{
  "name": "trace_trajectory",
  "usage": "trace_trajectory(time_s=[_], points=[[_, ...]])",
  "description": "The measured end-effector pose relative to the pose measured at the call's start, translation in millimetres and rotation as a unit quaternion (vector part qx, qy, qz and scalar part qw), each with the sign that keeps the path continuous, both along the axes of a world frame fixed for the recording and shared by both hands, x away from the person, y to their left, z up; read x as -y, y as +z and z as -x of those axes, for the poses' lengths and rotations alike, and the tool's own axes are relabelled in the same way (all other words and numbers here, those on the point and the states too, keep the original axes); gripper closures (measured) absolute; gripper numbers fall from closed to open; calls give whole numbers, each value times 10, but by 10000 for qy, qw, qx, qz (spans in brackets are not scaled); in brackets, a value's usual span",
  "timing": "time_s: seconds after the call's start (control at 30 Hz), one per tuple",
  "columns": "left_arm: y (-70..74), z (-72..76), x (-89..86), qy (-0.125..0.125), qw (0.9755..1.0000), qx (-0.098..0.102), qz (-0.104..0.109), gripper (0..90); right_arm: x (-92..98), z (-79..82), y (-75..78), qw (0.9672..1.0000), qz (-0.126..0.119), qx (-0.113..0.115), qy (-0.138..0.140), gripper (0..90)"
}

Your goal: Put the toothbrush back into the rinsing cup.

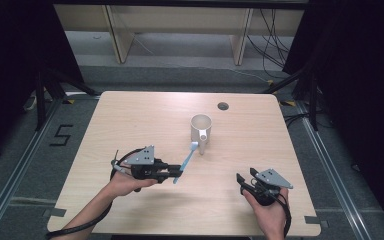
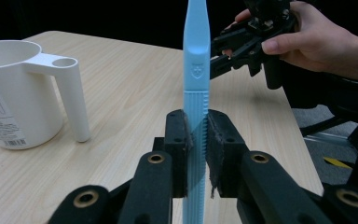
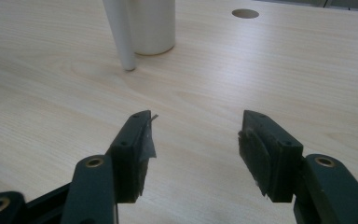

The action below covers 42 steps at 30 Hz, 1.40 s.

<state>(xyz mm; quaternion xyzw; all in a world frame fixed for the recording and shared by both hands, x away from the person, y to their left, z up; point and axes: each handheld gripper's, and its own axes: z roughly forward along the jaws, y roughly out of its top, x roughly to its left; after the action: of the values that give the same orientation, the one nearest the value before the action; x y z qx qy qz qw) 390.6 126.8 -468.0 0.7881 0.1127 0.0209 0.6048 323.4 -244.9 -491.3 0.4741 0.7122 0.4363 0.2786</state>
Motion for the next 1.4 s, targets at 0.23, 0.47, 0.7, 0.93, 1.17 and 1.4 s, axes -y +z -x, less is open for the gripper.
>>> trace_trajectory(time_s=[0.23, 0.47, 0.7, 0.93, 1.17, 1.4], points=[[-1, -20, -21, 179, 9996, 174, 100, 786, -40, -1, -8, 10000, -78, -1, 53, 447], [-34, -24, 16, 298, 9990, 219, 254, 786, -126, 8, 0, 9992, -375, 15, 123, 451], [-66, -42, 72, 322, 9987, 173, 353, 786, -197, -2, 65, 9985, -438, 127, 318, 453], [-47, -52, 86, 418, 9983, 212, 335, 786, -420, -9, 172, 9951, -744, 233, 615, 454], [-53, -69, 88, 514, 9978, 249, 325, 786, -625, -13, 350, 9910, -824, 527, 918, 460], [-67, -56, 182, 553, 9979, 249, 241, 786, -837, -27, 491, 9855, -1041, 569, 1215, 495]])
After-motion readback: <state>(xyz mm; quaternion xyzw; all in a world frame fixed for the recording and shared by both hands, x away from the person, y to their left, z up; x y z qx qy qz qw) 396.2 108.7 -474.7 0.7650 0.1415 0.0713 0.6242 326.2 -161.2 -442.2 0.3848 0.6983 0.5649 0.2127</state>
